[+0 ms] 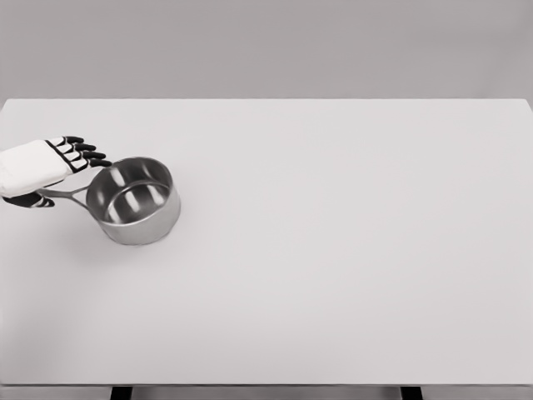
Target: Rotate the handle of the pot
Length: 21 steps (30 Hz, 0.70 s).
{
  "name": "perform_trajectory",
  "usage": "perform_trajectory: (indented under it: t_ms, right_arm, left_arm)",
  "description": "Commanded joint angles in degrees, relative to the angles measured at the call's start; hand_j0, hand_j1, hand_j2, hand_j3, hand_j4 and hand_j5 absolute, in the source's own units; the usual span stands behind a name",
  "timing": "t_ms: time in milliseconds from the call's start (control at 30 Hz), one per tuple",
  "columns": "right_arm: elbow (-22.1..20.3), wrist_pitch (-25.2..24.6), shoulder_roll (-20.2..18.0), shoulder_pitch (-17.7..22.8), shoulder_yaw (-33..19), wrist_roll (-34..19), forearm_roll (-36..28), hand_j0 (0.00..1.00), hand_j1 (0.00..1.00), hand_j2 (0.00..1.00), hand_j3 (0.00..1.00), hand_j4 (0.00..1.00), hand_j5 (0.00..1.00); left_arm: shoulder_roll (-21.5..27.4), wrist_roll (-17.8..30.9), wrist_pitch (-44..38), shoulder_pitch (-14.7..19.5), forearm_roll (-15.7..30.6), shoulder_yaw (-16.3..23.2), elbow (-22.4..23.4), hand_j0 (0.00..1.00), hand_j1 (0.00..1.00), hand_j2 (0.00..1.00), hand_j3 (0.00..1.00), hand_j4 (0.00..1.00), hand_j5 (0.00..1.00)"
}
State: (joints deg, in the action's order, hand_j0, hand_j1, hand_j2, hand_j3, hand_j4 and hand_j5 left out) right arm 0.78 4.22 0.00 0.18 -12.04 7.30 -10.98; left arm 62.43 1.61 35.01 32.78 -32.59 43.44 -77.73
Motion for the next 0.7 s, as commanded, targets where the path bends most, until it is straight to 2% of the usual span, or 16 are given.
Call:
perform_trajectory:
  t_ms: [0, 300, 400, 500, 667]
  right_arm:
    - [0.01, 0.0, 0.0, 0.0, 0.0, 0.0, -0.01, 1.0, 1.0, 1.0, 1.0, 1.0, 1.0]
    - [0.01, 0.0, 0.0, 0.0, 0.0, 0.0, -0.01, 1.0, 1.0, 1.0, 1.0, 1.0, 1.0]
    - [0.01, 0.0, 0.0, 0.0, 0.0, 0.0, -0.01, 1.0, 1.0, 1.0, 1.0, 1.0, 1.0]
    - [0.01, 0.0, 0.0, 0.0, 0.0, 0.0, -0.01, 1.0, 1.0, 1.0, 1.0, 1.0, 1.0]
    - [0.01, 0.0, 0.0, 0.0, 0.0, 0.0, -0.01, 1.0, 1.0, 1.0, 1.0, 1.0, 1.0]
  left_arm:
    - [-0.21, -0.02, -0.01, -0.09, 0.25, -0.02, 0.03, 1.0, 1.0, 1.0, 1.0, 1.0, 1.0]
    - [-0.12, -0.11, -0.01, -0.18, 0.51, -0.11, -1.63, 1.0, 1.0, 1.0, 1.0, 1.0, 1.0]
    - [-0.03, -0.02, -0.01, -0.18, 0.77, -0.11, -6.64, 1.0, 1.0, 1.0, 1.0, 1.0, 1.0]
    - [0.14, -0.02, -0.01, -0.53, 1.04, -0.11, -9.63, 1.0, 1.0, 1.0, 1.0, 1.0, 1.0]
    - [0.23, -0.02, -0.01, -0.7, 1.04, -0.02, -10.51, 1.0, 1.0, 1.0, 1.0, 1.0, 1.0]
